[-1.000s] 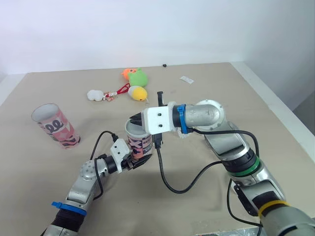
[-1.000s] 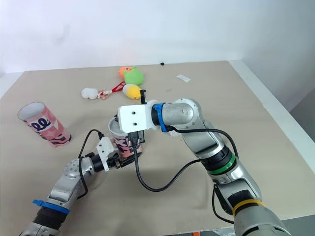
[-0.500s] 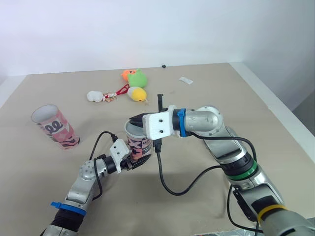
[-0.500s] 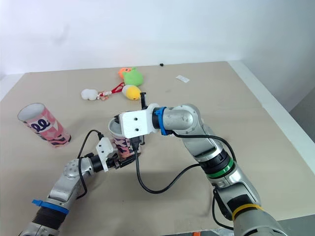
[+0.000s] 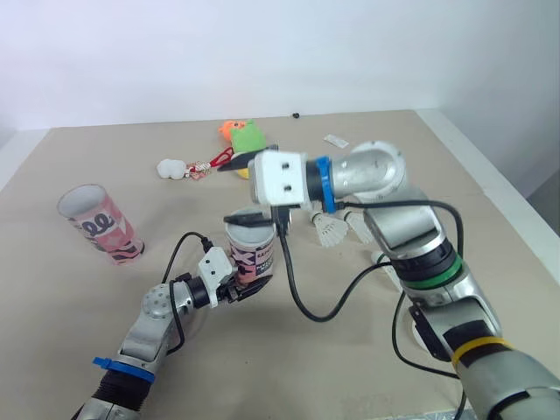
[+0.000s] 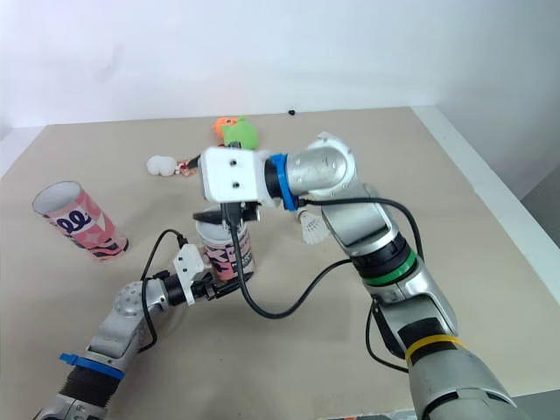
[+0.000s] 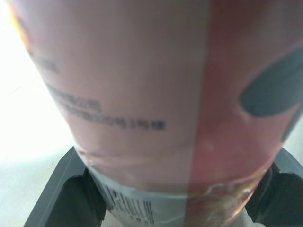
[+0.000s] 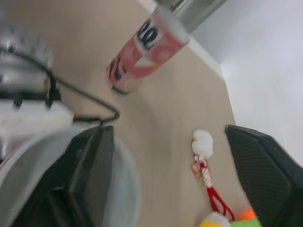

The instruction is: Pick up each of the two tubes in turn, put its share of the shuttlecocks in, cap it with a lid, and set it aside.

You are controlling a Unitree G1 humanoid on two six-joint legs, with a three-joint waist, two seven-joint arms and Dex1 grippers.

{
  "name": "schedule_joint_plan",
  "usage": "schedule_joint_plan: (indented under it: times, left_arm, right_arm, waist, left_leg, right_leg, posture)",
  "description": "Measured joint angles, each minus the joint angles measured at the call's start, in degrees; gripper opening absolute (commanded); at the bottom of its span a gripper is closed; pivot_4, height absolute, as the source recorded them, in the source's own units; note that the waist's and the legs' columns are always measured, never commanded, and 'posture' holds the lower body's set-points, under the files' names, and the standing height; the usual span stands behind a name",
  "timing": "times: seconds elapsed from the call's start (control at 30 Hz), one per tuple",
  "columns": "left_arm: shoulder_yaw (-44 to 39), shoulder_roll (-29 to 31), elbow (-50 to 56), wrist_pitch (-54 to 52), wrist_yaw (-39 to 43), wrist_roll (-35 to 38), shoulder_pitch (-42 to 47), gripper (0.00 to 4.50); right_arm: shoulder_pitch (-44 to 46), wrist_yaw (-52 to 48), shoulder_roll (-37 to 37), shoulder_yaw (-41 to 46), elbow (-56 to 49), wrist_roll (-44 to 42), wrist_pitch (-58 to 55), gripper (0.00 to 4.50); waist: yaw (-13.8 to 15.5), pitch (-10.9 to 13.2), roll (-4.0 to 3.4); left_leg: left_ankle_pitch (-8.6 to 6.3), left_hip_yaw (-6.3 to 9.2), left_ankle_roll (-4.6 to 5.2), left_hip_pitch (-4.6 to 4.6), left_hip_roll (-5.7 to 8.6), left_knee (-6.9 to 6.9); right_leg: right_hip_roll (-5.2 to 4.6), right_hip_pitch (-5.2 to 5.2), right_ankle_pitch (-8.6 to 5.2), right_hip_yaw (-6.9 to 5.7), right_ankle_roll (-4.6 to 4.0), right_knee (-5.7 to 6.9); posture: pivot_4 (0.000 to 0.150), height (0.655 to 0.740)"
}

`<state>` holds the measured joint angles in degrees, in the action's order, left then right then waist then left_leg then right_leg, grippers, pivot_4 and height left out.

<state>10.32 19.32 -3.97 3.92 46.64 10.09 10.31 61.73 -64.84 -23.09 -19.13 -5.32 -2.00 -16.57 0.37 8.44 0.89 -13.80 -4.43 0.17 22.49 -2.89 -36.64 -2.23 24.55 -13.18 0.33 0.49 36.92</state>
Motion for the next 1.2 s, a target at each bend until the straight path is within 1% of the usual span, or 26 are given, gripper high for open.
schedule_joint_plan:
  times: [0.07,0.1,0.17,0.23,0.27,0.37,0.4,0.5,0.63,0.8,1.0,1.07,1.2]
  left_arm:
    - [0.18,-0.04,0.00,0.05,0.05,0.01,0.14,2.98]
    - [0.28,-0.06,0.01,0.09,0.09,0.01,0.13,2.98]
    - [0.42,-0.05,-0.02,0.09,0.09,0.00,0.30,2.98]
    - [0.46,-0.05,-0.02,0.17,0.09,0.00,0.38,2.98]
    - [0.47,-0.05,-0.04,0.19,0.09,0.00,0.41,2.98]
    - [0.51,-0.05,-0.10,0.48,0.09,0.00,0.40,2.98]
    - [0.50,-0.04,-0.14,0.74,0.09,0.00,0.35,2.98]
    - [0.64,0.04,-0.17,0.84,0.13,-0.40,0.43,2.98]
    - [0.82,-0.01,-0.47,0.88,0.09,-0.66,0.43,2.98]
    - [0.94,-0.13,-2.04,0.73,-0.07,-0.68,0.59,2.98]
    - [0.97,-0.26,-3.05,0.75,-0.21,-0.79,0.56,2.98]
    - [0.94,-0.26,-2.83,0.85,-0.20,-0.79,0.31,2.98]
    - [0.71,-0.24,-1.36,1.16,-0.23,-0.65,-0.55,2.98]
  right_arm:
    - [4.24,-1.48,-1.94,2.57,1.10,-2.60,-2.46,3.05]
    - [5.72,-2.14,-2.86,4.15,1.12,-3.65,-3.40,2.69]
    - [6.96,-4.24,-4.64,4.65,0.99,-5.37,-5.80,1.69]
    - [6.65,-7.47,-6.84,2.91,1.02,-6.47,-9.35,0.72]
    - [6.21,-8.57,-7.60,1.99,0.84,-6.74,-10.39,0.09]
    - [3.65,-11.23,-9.39,-1.10,-1.17,-6.99,-12.02,0.03]
    - [1.15,-11.95,-9.72,-3.25,-2.85,-7.02,-12.62,0.03]
    - [-2.00,-12.20,-9.42,-6.27,-5.70,-6.62,-13.25,0.03]
    - [-2.09,-12.15,-10.76,-8.24,-8.86,-4.01,-12.74,0.03]
    - [-1.46,-11.15,-11.04,-11.63,-9.73,2.24,-9.21,0.03]
    - [-1.90,-11.16,-10.29,-12.16,-9.70,4.44,-8.83,0.03]
    - [-2.27,-11.38,-9.12,-10.55,-8.59,2.48,-11.16,0.03]
    - [-3.47,-11.46,-5.47,-3.59,-5.48,-7.39,-18.12,0.03]
  waist:
    - [0.13,0.02,0.04]
    - [0.15,0.01,0.06]
    - [0.14,0.00,0.07]
    - [0.13,0.01,0.07]
    - [0.13,0.01,0.06]
    - [0.15,0.01,0.06]
    - [0.15,0.01,0.06]
    - [0.14,0.02,0.00]
    - [0.14,-0.05,-0.04]
    - [0.03,-0.53,-0.32]
    - [-0.02,-1.35,-0.18]
    - [-0.05,-1.42,-0.11]
    - [-0.04,-1.23,0.05]
  left_leg:
    - [0.00,0.02,0.00,0.02,0.02,0.00]
    - [0.00,0.04,0.00,0.00,0.01,0.02]
    - [-0.01,0.04,-0.01,0.01,0.03,0.04]
    - [-0.01,0.01,-0.01,0.05,0.06,0.06]
    - [-0.01,0.01,-0.01,0.08,0.07,0.06]
    - [-0.01,0.06,-0.01,0.10,0.07,0.07]
    - [-0.01,0.06,-0.01,0.12,0.06,0.08]
    - [-0.01,0.07,-0.01,0.15,0.08,0.08]
    - [-0.01,0.08,-0.01,0.07,0.12,0.07]
    - [-0.03,0.12,-0.04,-0.27,0.11,0.10]
    - [-0.05,0.15,-0.08,-0.42,0.06,0.13]
    - [-0.05,0.15,-0.08,-0.42,0.03,0.15]
    - [-0.04,0.13,-0.06,0.01,-0.05,0.14]
  right_leg:
    - [-0.10,-0.04,-0.03,-0.12,0.04,-0.08]
    - [-0.12,-0.07,-0.04,-0.16,0.05,-0.20]
    - [-0.18,-0.15,-0.05,-0.16,0.07,-0.25]
    - [-0.24,-0.13,-0.05,-0.15,0.08,-0.27]
    - [-0.25,-0.11,-0.04,-0.15,0.09,-0.27]
    - [-0.24,-0.12,-0.06,-0.20,0.08,-0.28]
    - [-0.24,-0.11,-0.07,-0.20,0.09,-0.27]
    - [-0.22,-0.09,-0.07,-0.21,0.10,-0.27]
    - [-0.25,-0.15,-0.10,-0.24,0.18,-0.28]
    - [-0.22,-0.22,-0.13,-0.27,0.20,-0.36]
    - [-0.20,-0.31,-0.14,-0.32,0.18,-0.36]
    - [-0.20,-0.31,-0.15,-0.32,0.17,-0.37]
    - [-0.21,-0.19,-0.04,-0.31,0.00,-0.36]
  posture:
    - [0.150,0.7400]
    - [0.150,0.7400]
    - [0.150,0.7400]
    - [0.150,0.7400]
    - [0.150,0.7400]
    - [0.150,0.7400]
    - [0.150,0.7400]
    - [0.150,0.7400]
    - [0.150,0.7400]
    - [0.150,0.7400]
    - [0.150,0.7400]
    - [0.150,0.7400]
    - [0.150,0.7400]
